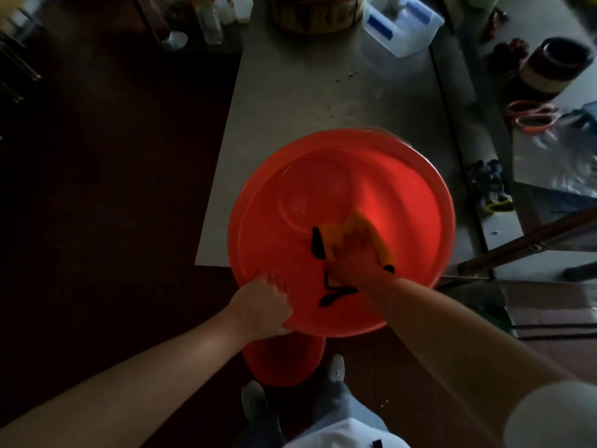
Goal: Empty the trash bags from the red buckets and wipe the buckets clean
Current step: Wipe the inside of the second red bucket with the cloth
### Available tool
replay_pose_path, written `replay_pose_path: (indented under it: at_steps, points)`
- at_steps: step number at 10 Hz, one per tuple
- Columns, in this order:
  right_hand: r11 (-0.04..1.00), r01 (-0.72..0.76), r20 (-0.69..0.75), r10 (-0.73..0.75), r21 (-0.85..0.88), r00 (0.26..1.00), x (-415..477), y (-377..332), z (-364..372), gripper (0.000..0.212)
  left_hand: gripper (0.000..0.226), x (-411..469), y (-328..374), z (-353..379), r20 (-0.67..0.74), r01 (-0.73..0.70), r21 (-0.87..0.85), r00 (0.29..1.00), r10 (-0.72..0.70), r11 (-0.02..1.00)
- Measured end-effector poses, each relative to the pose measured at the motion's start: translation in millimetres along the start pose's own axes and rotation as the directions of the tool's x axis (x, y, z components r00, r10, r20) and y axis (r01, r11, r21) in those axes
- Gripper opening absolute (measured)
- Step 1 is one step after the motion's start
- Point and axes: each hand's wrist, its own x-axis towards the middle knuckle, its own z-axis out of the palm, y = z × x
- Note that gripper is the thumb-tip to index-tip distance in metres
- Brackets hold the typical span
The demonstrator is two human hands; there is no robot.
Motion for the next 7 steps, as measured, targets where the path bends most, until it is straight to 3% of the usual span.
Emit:
replay_pose_path:
  at_steps: [1,2,3,4,5,6,7]
  points:
    - [0.794,-0.295,-0.087,0.296,-0.531,0.951,-11.5,-20.7,52.9,0.057,0.055,1.1,2.9,-0.7,0.006,-0.047,-0.001,0.999,0.047,0.999]
    - [0.782,-0.409,-0.026,0.451,-0.470,0.892,-13.2,-68.4,50.4,0.053,0.054,-1.1,8.3,5.1,0.021,-0.078,0.003,0.997,0.078,0.997]
    - [0.704,-0.504,-0.038,0.564,-0.501,0.825,-25.4,-69.9,34.8,0.051,0.053,-8.7,9.9,11.1,0.058,-0.035,0.007,0.998,0.034,0.999]
    - [0.532,-0.428,-0.142,0.495,-0.731,0.857,-54.6,-46.5,-2.3,0.055,0.062,-14.7,17.3,14.6,0.085,0.015,0.028,0.996,-0.017,0.999]
    - [0.440,-0.380,-0.135,0.492,-0.814,0.860,-59.3,-31.7,-38.3,0.060,0.068,-13.6,22.0,5.2,0.116,0.039,0.070,0.992,-0.047,0.997]
    - [0.390,-0.405,-0.063,0.652,-0.827,0.756,-63.0,-40.2,-32.7,0.074,0.068,-11.5,25.4,-2.4,0.180,-0.027,0.130,0.984,0.004,0.991]
    - [0.485,-0.471,-0.102,0.609,-0.737,0.787,-60.6,-58.2,3.2,0.075,0.056,-12.2,24.1,-6.8,0.176,-0.088,0.130,0.982,0.064,0.988]
